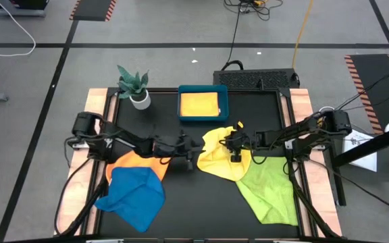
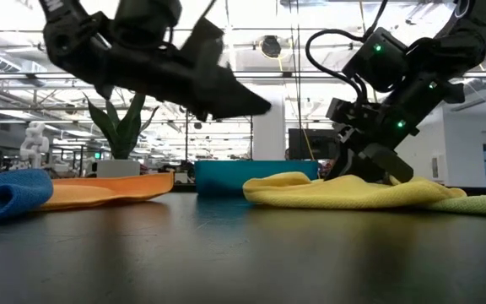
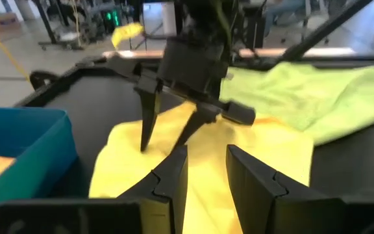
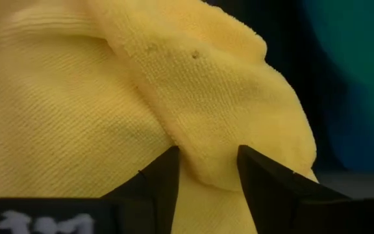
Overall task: Fold microfiber towels
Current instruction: Fold the yellow microfiber towel
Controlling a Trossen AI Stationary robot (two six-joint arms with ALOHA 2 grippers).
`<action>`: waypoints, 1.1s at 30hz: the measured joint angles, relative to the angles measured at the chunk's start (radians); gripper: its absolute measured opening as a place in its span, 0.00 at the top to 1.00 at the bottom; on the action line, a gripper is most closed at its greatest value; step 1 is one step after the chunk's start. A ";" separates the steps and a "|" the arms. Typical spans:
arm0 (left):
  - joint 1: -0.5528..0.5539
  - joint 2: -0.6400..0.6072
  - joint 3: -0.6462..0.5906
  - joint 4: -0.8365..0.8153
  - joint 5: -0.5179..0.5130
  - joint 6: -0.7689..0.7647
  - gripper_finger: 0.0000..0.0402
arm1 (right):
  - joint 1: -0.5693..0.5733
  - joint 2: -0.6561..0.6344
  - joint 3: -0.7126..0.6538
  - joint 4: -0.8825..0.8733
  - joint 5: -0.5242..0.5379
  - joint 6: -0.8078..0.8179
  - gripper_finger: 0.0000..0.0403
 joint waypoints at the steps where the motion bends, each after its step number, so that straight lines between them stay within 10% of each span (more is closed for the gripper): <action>1: 0.001 0.011 0.018 -0.016 0.000 -0.003 0.74 | 0.000 0.000 0.000 0.000 0.000 0.000 0.67; 11: 0.004 0.017 0.083 -0.135 0.000 -0.006 0.74 | 0.002 -0.059 0.000 0.018 -0.002 0.004 0.98; 25: 0.003 0.017 0.114 -0.016 -0.027 0.160 0.66 | 0.002 -0.221 0.000 0.153 -0.011 -0.020 0.99; 33: 0.056 0.017 0.296 -0.355 -0.035 0.089 0.42 | 0.002 -0.259 0.000 0.154 -0.027 -0.019 1.00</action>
